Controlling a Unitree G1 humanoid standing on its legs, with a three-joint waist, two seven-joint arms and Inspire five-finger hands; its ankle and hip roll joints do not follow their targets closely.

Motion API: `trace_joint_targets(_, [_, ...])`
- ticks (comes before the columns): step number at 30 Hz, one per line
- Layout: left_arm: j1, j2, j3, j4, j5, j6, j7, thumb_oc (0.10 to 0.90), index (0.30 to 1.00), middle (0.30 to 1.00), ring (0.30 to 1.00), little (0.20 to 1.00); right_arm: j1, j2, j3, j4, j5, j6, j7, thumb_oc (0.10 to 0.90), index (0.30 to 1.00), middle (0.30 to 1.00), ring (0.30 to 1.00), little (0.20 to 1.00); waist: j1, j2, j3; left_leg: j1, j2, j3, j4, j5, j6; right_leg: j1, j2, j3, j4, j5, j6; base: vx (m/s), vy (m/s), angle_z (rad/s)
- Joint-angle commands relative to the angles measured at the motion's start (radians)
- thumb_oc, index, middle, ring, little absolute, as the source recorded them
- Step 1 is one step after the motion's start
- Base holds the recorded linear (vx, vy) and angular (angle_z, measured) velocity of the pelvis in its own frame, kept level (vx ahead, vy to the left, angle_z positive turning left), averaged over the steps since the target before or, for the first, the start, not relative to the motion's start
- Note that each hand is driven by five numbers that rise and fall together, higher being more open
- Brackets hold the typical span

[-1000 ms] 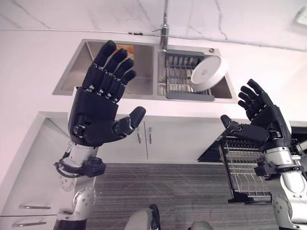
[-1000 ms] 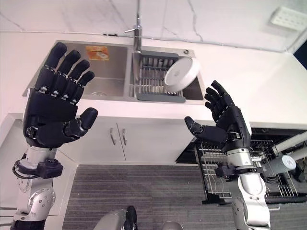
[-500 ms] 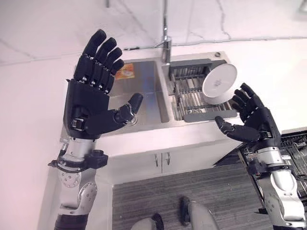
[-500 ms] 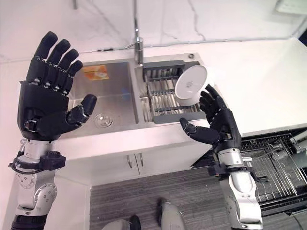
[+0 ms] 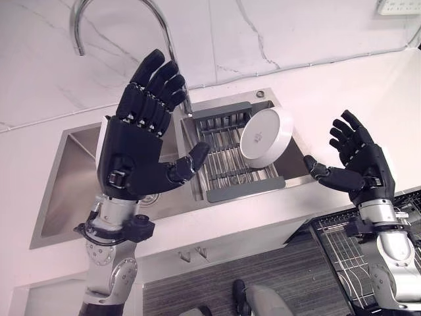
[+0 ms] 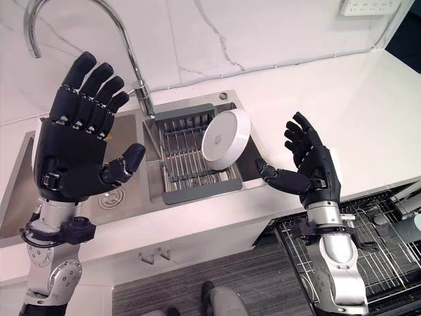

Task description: Place the dishes in the dishwasher.

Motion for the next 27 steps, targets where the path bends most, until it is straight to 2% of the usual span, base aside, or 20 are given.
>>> trace_joint_targets(1, [-0.024, 0.028, 0.042, -0.103, -0.019, -0.061, -0.024, 0.8, 0.9, 0.9, 0.9, 0.9, -0.067, -0.018, -0.054, -0.113, 0.049, -0.08, 0.056, 0.8, 0.9, 0.9, 0.9, 0.9, 0.03, -0.042, -0.067, -0.027, -0.073, -0.037, 0.106, -0.077, 0.04, 0.134, -0.077, 0.048, -0.134, -0.043, 0.185, 0.05, 0.101, -0.08])
trace_joint_targets(2, [-0.018, 0.024, 0.046, -0.108, -0.007, -0.057, -0.026, 0.8, 0.9, 0.9, 0.9, 0.9, -0.075, -0.012, -0.041, -0.114, 0.042, -0.076, 0.06, 0.8, 0.9, 0.9, 0.9, 0.9, 0.034, -0.023, -0.062, -0.017, -0.104, -0.074, 0.046, -0.083, 0.054, 0.126, -0.057, 0.058, -0.134, -0.032, 0.2, 0.04, 0.172, -0.18])
trace_joint_targets(3, [-0.026, 0.025, 0.043, -0.103, -0.014, -0.053, -0.039, 0.8, 0.9, 0.9, 0.9, 0.9, -0.088, -0.006, -0.026, -0.108, 0.021, -0.077, 0.046, 0.8, 0.9, 0.9, 0.9, 0.9, 0.024, -0.005, -0.054, -0.018, -0.087, -0.052, 0.046, -0.095, 0.062, 0.115, -0.044, 0.047, -0.134, -0.019, 0.211, 0.03, 0.183, -0.24])
trace_joint_targets(6, [-0.035, 0.031, 0.035, -0.086, 0.005, -0.067, -0.04, 0.8, 0.9, 0.9, 0.9, 0.9, -0.093, 0.012, -0.019, -0.092, 0.043, -0.081, 0.057, 0.8, 0.9, 0.9, 0.9, 0.9, 0.015, 0.009, -0.052, -0.024, -0.074, -0.066, 0.046, -0.11, 0.062, 0.102, -0.033, 0.029, -0.134, -0.01, 0.222, 0.0, 0.138, 0.01])
trace_joint_targets(8, [-0.035, 0.036, 0.036, -0.094, -0.007, -0.066, -0.044, 0.8, 0.9, 0.9, 0.9, 0.9, -0.072, 0.018, -0.037, -0.099, 0.103, -0.062, 0.084, 0.8, 0.9, 0.9, 0.9, 0.9, 0.008, 0.011, -0.056, -0.031, -0.069, -0.058, 0.046, -0.114, 0.071, 0.095, -0.032, 0.019, -0.134, -0.006, 0.229, 0.0, 0.162, 0.06])
trace_joint_targets(10, [-0.045, 0.035, 0.027, -0.098, 0.01, -0.061, -0.039, 0.8, 0.9, 0.9, 0.9, 0.9, -0.067, 0.039, -0.031, -0.099, 0.105, -0.049, 0.094, 0.8, 0.9, 0.9, 0.9, 0.9, 0.004, 0.015, -0.058, -0.038, -0.069, -0.069, 0.046, -0.115, 0.075, 0.093, -0.025, 0.016, -0.134, 0.001, 0.235, 0.02, 0.17, 0.09])
trace_joint_targets(13, [-0.071, 0.045, -0.002, -0.091, 0.055, -0.054, -0.013, 0.8, 0.9, 0.9, 0.9, 0.9, -0.081, 0.055, -0.015, -0.082, 0.166, 0.003, 0.054, 0.8, 0.9, 0.9, 0.9, 0.9, 0.005, 0.014, -0.064, -0.04, -0.065, -0.055, 0.046, -0.121, 0.086, 0.096, -0.034, -0.008, -0.134, 0.011, 0.242, 0.03, 0.12, 0.03])
trace_joint_targets(18, [-0.097, 0.062, -0.028, -0.071, 0.07, -0.044, 0.024, 0.8, 0.9, 0.9, 0.9, 0.9, -0.104, 0.072, 0.005, -0.038, 0.174, 0.006, -0.007, 0.8, 0.9, 0.9, 0.9, 0.9, 0.012, 0.01, -0.066, -0.039, -0.059, -0.042, 0.046, -0.128, 0.098, 0.101, -0.045, -0.026, -0.134, 0.014, 0.245, 0.01, 0.044, 0.08])
trace_joint_targets(22, [-0.097, 0.069, -0.036, -0.064, 0.069, -0.045, 0.044, 0.8, 0.9, 0.9, 0.9, 0.9, -0.109, 0.078, 0.001, 0.003, 0.16, 0.027, -0.1, 0.8, 0.9, 0.9, 0.9, 0.9, 0.012, 0.007, -0.067, -0.032, -0.057, -0.028, 0.046, -0.133, 0.107, 0.106, -0.046, -0.023, -0.134, 0.009, 0.247, 0.01, 0.006, 0.01])
trace_joint_targets(27, [-0.101, 0.078, -0.046, -0.06, 0.074, -0.045, 0.06, 0.8, 0.9, 0.9, 0.9, 0.9, -0.11, 0.085, 0.002, 0.023, 0.161, 0.028, -0.149, 0.8, 0.9, 0.9, 0.9, 0.9, 0.012, 0.006, -0.067, -0.023, -0.055, -0.019, 0.046, -0.136, 0.114, 0.115, -0.043, -0.015, -0.134, 0.005, 0.247, 0.01, 0.003, -0.05])
